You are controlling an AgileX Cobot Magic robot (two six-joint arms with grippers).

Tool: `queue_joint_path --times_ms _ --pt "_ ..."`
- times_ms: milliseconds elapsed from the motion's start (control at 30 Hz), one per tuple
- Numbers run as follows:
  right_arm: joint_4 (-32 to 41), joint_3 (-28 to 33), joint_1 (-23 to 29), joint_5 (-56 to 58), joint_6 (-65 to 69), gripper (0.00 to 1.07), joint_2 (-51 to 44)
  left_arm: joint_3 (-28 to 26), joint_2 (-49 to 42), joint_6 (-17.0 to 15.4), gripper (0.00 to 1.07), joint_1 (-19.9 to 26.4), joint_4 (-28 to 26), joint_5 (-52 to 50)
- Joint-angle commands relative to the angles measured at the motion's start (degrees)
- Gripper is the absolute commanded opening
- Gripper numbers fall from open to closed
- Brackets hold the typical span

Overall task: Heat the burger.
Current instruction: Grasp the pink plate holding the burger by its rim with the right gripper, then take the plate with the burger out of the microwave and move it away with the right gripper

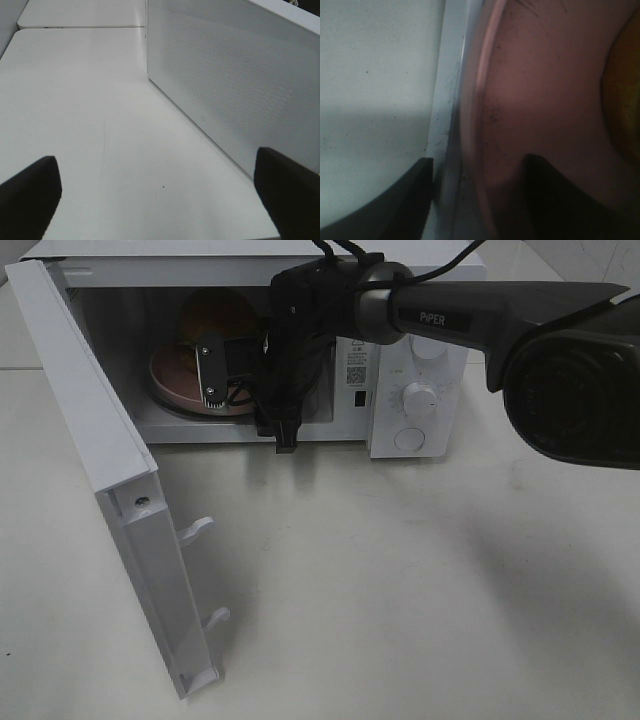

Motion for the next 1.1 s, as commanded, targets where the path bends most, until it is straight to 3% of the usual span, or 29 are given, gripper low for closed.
queue_joint_path --times_ms 33,600,1100 --pt "-0.9 -0.1 -0.6 -2.8 0.1 0.00 1.6 0.1 -1.3 -0.5 1.01 0.2 -0.2 -1.0" --pt "0.9 1.1 1.0 -0.9 -3.0 0.00 -2.5 0.1 -1.3 -0.5 1.01 0.2 -0.2 -1.0" --pt "1.0 10.5 2.3 -2.6 -6.4 0.00 -7.2 0.1 -1.3 -0.5 1.01 0.2 -0.2 -1.0"
